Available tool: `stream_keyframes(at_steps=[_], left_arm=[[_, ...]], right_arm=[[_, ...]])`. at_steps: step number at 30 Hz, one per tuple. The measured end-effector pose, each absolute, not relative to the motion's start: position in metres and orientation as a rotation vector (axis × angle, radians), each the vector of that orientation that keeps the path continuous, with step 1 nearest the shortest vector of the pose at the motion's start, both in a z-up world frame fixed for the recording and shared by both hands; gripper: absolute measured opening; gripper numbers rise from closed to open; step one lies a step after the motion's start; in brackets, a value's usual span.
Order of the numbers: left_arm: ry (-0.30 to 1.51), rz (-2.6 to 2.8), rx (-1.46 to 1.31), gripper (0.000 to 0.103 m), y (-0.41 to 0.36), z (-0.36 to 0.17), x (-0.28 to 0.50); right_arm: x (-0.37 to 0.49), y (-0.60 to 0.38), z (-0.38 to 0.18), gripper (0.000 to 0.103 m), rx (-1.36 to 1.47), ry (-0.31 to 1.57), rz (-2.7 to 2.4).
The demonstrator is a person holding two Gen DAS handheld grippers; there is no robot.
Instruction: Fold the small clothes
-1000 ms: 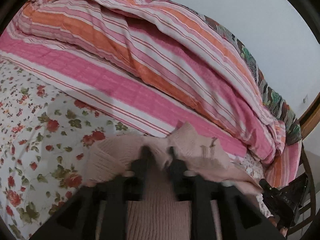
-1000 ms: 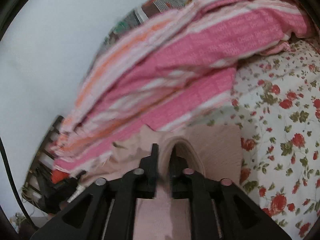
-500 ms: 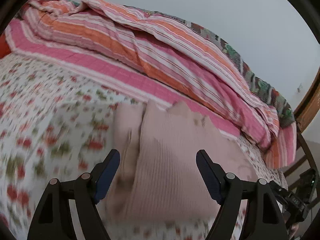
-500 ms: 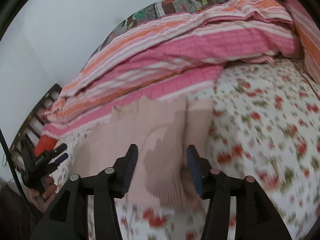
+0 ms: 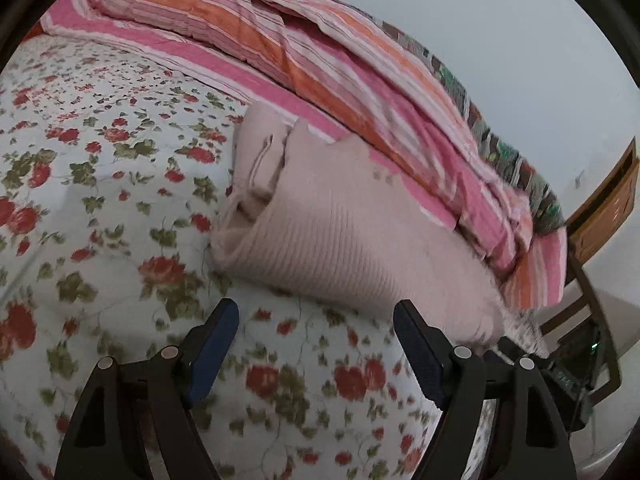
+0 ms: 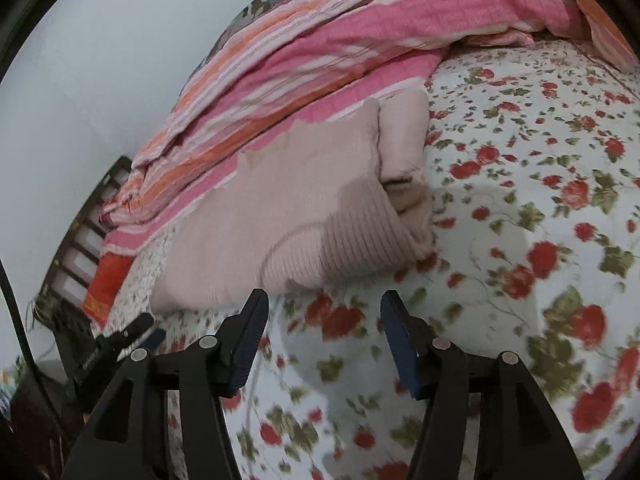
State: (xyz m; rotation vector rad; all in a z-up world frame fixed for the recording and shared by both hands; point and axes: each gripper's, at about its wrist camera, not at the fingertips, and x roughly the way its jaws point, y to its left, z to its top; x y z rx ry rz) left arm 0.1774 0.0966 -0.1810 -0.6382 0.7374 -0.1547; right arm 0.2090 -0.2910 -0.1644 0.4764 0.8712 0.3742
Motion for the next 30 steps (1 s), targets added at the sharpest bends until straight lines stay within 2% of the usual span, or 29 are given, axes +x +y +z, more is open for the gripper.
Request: stream_keyframes(at_steps=[3,9,13,14,15,17,20,30], left_arm=[[0.748,-0.144,-0.723,0.078,0.107,-0.190,0.189],[0.719,-0.122,-0.719,0.076,0.105,-0.186,0.211],[0.713,-0.093,-0.727,0.056,0.106,-0.187,0.217],[0.717,-0.085,-0.730,0.050,0.106,-0.188,0.218],[0.718,-0.081,-0.725,0.046,0.106,-0.189,0.219],[0.719,-0.091,-0.718,0.023,0.107,-0.190,0.219],[0.718,-0.109,-0.714,0.012,0.109,-0.192,0.217],[0.683,-0.130,-0.693,0.010,0.111,-0.184,0.183]], right_arm=[[0.224,-0.289,-0.169,0.058,0.540,0.867,0.372],[0.241,-0.293,-0.179,0.058,0.627,0.820,0.327],[0.249,-0.288,-0.179,0.054,0.600,0.801,0.299],[0.251,-0.288,-0.180,0.045,0.594,0.803,0.283],[0.251,-0.290,-0.181,0.033,0.590,0.802,0.274],[0.251,-0.294,-0.185,0.018,0.595,0.796,0.245],[0.249,-0.299,-0.191,0.011,0.630,0.785,0.261],[0.218,-0.308,-0.185,0.008,0.690,0.736,0.294]])
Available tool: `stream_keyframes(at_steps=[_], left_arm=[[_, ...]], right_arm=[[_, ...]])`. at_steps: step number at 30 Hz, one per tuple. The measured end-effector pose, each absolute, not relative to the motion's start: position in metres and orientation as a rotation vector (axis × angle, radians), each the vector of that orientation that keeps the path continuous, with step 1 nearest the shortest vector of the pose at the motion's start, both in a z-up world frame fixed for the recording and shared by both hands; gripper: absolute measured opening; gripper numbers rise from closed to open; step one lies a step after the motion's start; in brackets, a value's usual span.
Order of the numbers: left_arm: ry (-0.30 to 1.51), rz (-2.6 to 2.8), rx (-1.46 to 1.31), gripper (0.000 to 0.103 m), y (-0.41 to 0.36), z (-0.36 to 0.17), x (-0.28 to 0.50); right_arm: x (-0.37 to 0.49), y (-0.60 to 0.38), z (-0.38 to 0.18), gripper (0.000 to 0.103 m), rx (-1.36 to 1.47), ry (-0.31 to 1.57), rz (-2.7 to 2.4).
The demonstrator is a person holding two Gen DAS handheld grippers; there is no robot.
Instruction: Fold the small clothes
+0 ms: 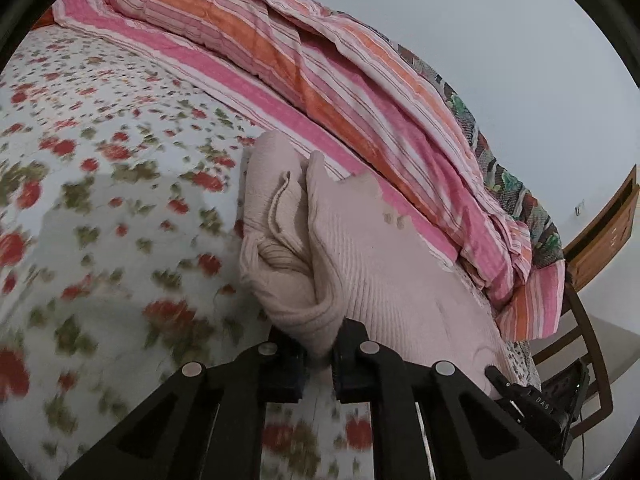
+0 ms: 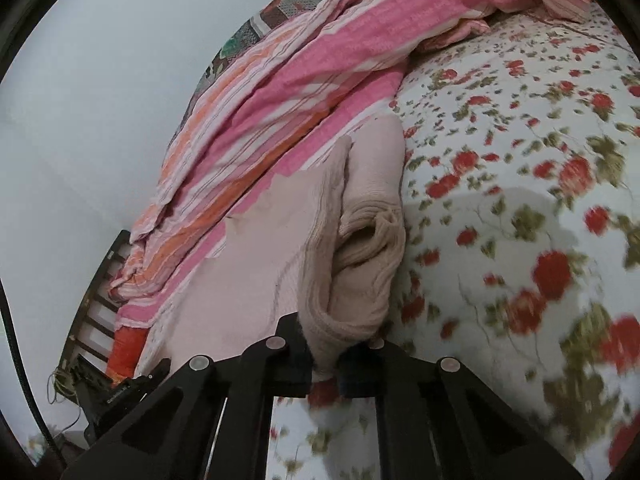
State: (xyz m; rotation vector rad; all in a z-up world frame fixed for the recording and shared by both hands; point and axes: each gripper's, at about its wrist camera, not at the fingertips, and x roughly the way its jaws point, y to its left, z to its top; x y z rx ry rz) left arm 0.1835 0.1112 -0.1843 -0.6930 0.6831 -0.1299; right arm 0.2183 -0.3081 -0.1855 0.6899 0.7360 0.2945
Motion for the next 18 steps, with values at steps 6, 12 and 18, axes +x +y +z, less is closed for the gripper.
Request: stream_keyframes(at_steps=[6,12,18], left_arm=[[0.686,-0.169,-0.751,0.010,0.122,-0.179,0.140],[0.706,-0.173,-0.673,0.010,0.113,-0.177,0.097],[0.732,-0.159,-0.606,0.029,0.121,-0.178,0.085]], right_arm=[[0.180,-0.313,-0.169,0.008,0.657,0.756,0.322],[0.128,-0.311,-0.156,0.008,0.542,0.757,0.299],[0.110,-0.313,-0.157,0.026,0.499,0.801,0.261]])
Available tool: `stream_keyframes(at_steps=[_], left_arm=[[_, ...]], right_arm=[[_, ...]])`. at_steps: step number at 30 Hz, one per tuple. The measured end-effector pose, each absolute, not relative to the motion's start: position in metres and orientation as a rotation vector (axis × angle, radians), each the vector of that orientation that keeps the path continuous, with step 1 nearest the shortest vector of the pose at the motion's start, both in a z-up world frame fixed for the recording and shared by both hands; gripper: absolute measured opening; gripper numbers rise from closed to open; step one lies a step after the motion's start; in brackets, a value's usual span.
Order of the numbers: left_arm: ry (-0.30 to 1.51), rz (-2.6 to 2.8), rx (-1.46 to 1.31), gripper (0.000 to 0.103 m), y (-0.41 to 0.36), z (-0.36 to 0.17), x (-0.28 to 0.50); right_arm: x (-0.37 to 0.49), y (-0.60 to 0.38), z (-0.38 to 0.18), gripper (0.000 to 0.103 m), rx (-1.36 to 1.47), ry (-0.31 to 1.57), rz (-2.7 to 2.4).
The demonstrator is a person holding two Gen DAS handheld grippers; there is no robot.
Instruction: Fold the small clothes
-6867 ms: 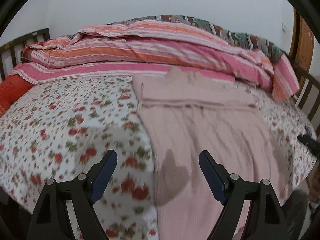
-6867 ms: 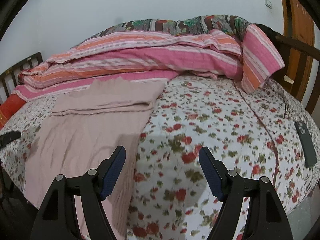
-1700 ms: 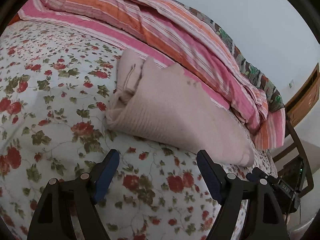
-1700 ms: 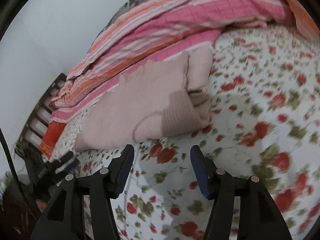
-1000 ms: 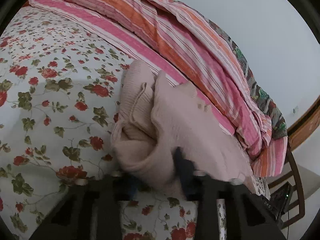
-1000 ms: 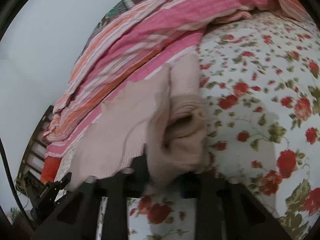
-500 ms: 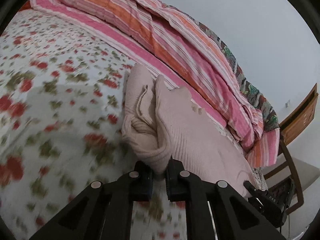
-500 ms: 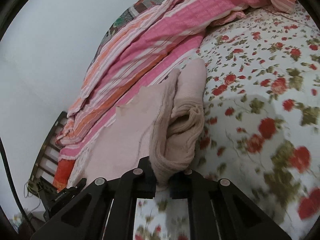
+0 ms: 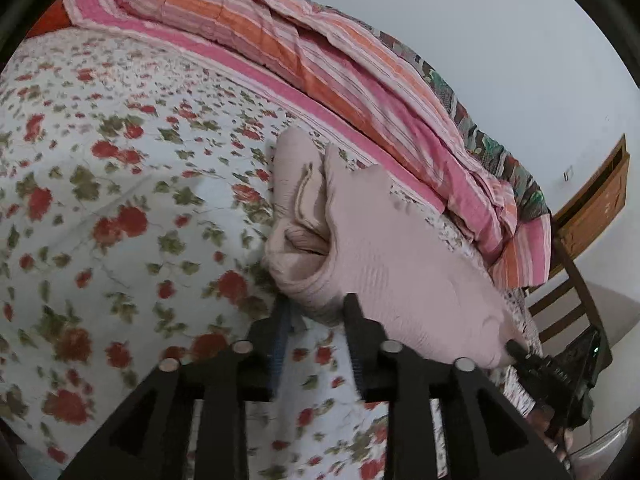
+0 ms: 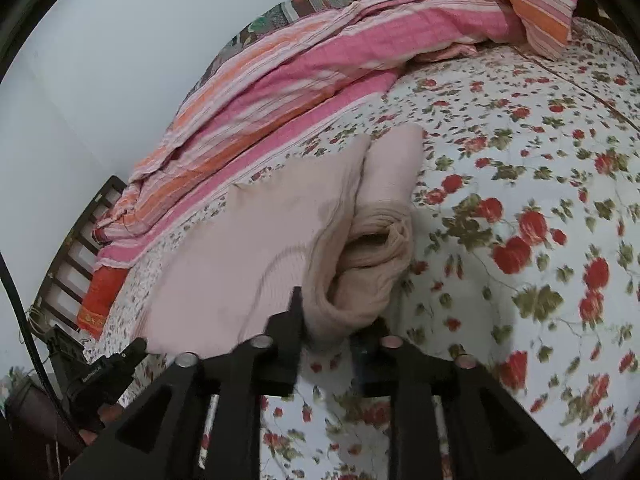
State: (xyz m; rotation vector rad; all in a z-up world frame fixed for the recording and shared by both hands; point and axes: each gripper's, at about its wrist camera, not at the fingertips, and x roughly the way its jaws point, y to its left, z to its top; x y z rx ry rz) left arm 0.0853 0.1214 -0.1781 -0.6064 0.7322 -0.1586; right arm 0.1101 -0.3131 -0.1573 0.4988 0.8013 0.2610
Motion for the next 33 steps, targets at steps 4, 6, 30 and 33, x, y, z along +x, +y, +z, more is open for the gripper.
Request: stream_keyframes(at_steps=[4,6,30,33], left_arm=[[0.728,-0.158,-0.639,0.037,0.138,-0.181,0.079],[0.724,-0.160,-0.679,0.040,0.148,-0.183,0.076],[0.698,-0.179,-0.628,0.065,0.129,-0.174,0.096],[0.708,-0.166,-0.638,0.066,0.125,-0.175,0.104]], right_arm=[[0.104,-0.314,-0.146,0.028,0.445,0.770,0.211],[0.106,-0.310,-0.139,0.029,0.410,0.754,0.183],[0.150,-0.270,-0.108,0.044,0.184,0.612,0.143],[0.165,-0.241,-0.114,0.044,0.165,0.643,0.214]])
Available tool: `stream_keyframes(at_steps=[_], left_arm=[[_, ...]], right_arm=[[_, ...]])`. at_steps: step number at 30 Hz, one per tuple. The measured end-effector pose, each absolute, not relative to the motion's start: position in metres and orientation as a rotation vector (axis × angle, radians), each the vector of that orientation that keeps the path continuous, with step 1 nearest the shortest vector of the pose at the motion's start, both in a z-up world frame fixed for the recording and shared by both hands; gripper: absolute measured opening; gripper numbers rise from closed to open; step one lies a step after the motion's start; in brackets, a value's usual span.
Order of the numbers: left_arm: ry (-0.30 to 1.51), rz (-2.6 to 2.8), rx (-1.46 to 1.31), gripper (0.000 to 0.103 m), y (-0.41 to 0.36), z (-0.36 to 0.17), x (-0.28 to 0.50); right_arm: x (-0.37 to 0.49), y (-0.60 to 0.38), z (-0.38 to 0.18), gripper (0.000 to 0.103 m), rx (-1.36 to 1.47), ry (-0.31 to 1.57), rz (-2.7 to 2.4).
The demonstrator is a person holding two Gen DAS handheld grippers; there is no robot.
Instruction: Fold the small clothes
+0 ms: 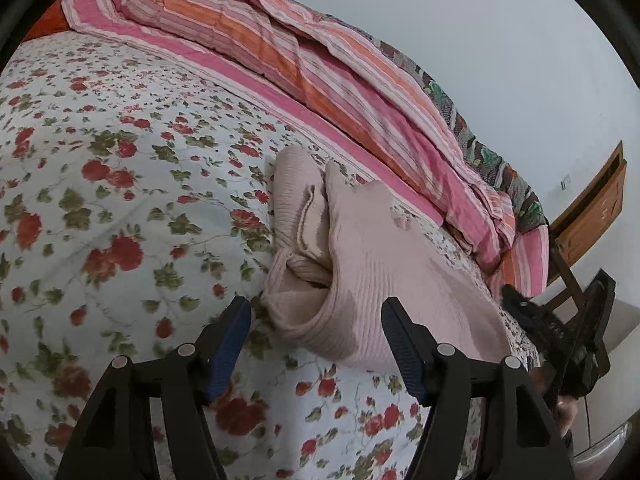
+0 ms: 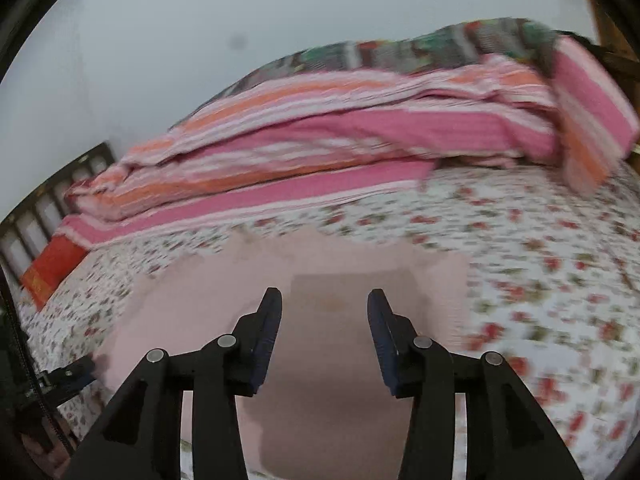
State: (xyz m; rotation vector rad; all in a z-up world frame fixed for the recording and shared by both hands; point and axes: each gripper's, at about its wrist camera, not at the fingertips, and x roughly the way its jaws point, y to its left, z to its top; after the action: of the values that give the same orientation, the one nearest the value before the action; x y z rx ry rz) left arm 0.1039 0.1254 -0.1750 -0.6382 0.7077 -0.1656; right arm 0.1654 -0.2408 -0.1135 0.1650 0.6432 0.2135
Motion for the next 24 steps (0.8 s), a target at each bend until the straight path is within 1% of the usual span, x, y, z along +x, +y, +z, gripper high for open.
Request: stream_keyframes(at_steps=[5,8,14,17,20,24], left_arm=[[0.713,-0.158,-0.663,0.066,0.123,-0.176,0.108],[0.709,-0.156,-0.670,0.067,0.123,-0.176,0.108],[0.721,-0.197,-0.686,0.069,0.127,-0.176,0.110],[0.730,-0.208,-0.661,0.069,0.127,-0.176,0.110],[0.741,-0.227,-0.639,0.069,0.125,-0.177,0.110],[0.767,-0.251,-0.625,0.069,0.123,-0.180,0.111]], right_arm=[[0.202,-0.177,-0.146,0.044,0.038,0.791,0.256],[0.228,-0.156,-0.160,0.044,-0.030,0.878,0.217],[0.281,-0.155,-0.171,0.045,0.028,1.019,0.181],[0.303,-0.149,-0.177,0.045,0.019,1.037,0.166],[0.320,-0.142,-0.181,0.047,0.018,1.049,0.156],[0.324,-0.138,-0.181,0.047,0.007,1.046,0.144]])
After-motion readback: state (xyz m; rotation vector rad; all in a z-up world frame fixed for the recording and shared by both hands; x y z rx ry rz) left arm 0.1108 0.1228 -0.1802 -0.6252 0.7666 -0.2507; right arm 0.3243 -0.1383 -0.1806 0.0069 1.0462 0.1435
